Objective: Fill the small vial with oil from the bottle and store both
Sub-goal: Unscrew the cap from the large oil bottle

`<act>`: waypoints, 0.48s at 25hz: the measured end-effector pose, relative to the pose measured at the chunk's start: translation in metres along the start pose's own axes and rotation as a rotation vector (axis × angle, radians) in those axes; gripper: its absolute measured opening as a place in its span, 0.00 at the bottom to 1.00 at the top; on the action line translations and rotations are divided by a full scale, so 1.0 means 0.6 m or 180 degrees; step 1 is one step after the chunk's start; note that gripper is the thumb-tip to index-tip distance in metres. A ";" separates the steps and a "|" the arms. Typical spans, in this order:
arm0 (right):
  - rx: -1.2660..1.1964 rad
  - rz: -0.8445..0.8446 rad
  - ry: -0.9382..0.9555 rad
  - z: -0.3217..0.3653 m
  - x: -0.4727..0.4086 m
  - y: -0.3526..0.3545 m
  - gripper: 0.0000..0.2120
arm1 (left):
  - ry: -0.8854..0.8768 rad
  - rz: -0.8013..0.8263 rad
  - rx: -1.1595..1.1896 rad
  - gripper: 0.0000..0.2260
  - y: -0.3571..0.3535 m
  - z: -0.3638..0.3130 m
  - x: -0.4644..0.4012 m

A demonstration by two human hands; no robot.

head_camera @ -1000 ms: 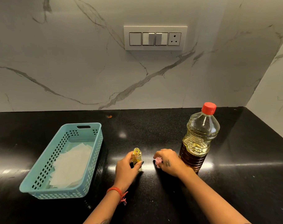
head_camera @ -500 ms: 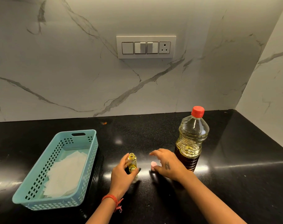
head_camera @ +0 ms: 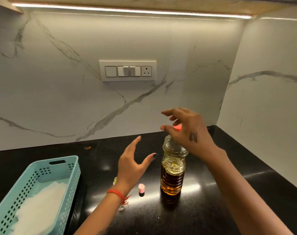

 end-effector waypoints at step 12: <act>0.0605 0.0376 -0.0535 -0.101 -0.011 -0.031 0.15 | 0.0106 0.0719 0.0144 0.33 -0.152 -0.059 -0.049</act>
Point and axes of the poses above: each hand's wrist, its own x-axis away from the middle knuckle, its own y-axis out of the back of the hand, z = x × y, the point moved 6 cm from there along -x, towards the middle knuckle, and after that the axes turned 3 degrees about -y, right-handed, at the moved point
